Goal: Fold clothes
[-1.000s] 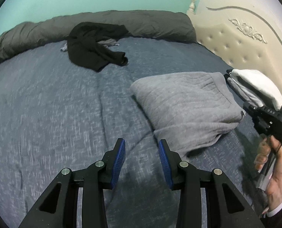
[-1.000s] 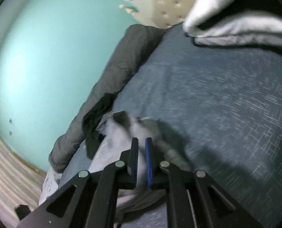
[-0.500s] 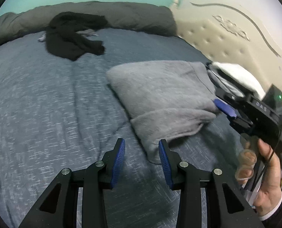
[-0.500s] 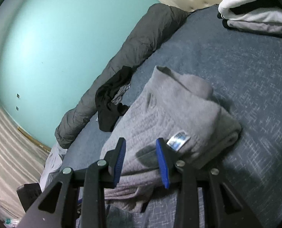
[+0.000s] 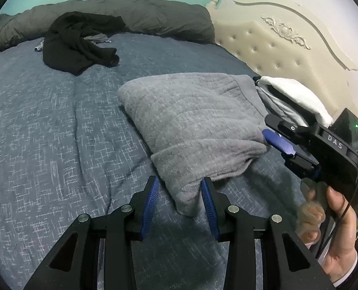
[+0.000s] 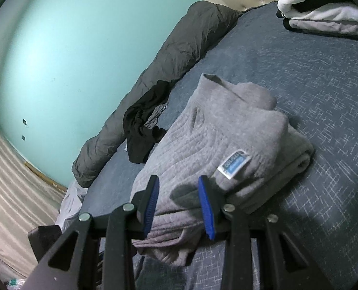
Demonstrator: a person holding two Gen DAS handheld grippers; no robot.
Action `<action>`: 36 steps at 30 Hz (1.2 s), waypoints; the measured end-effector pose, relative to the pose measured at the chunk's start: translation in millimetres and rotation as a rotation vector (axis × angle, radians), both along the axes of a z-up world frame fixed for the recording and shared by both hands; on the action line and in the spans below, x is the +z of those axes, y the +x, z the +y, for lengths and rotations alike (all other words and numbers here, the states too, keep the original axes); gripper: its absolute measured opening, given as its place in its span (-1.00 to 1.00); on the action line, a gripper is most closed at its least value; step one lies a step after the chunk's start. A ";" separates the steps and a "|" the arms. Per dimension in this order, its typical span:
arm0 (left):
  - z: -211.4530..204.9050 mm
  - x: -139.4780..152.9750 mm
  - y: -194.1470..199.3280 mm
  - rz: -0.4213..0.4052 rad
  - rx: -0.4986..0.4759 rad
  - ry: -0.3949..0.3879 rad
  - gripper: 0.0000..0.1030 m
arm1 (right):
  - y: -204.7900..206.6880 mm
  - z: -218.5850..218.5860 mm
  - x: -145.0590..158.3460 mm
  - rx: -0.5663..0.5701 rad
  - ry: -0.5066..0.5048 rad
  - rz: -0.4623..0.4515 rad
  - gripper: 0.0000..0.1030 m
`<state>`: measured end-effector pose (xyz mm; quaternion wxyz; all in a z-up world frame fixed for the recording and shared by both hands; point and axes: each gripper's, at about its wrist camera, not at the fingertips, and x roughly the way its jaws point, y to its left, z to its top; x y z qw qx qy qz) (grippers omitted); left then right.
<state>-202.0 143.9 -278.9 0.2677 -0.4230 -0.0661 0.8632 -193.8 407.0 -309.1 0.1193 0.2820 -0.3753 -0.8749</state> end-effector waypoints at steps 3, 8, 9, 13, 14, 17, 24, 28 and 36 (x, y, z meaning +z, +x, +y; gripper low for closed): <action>5.4 -3.0 -2.4 0.011 -0.011 -0.009 -0.23 | -1.8 4.3 -0.8 0.006 -0.009 0.001 -0.35; 10.5 -8.1 -3.2 0.015 -0.014 -0.006 -0.50 | -4.4 7.1 0.9 0.020 -0.012 -0.001 -0.35; 11.4 -8.7 -2.7 0.017 -0.016 -0.005 -0.54 | -4.9 7.3 1.2 0.024 -0.011 -0.002 -0.35; 10.5 -8.4 -1.9 0.019 -0.012 0.004 -0.58 | -10.7 3.6 15.0 0.062 0.050 -0.002 -0.35; 9.3 -8.4 -1.9 0.016 -0.009 0.011 -0.59 | -14.0 1.7 21.2 0.079 0.079 -0.002 -0.35; 4.7 -10.9 -0.3 -0.002 0.004 0.042 -0.61 | -28.0 -8.8 38.1 0.176 0.183 -0.023 -0.03; 0.9 -16.6 3.1 -0.015 0.018 0.057 -0.65 | -37.6 -49.3 56.1 0.409 0.434 -0.079 0.00; -0.6 -16.0 3.0 -0.016 0.018 0.060 -0.65 | -32.5 -73.7 53.5 0.513 0.567 -0.098 0.00; -2.8 -15.9 5.6 -0.021 0.009 0.067 -0.68 | -51.8 -95.5 33.2 0.572 0.684 -0.164 -0.54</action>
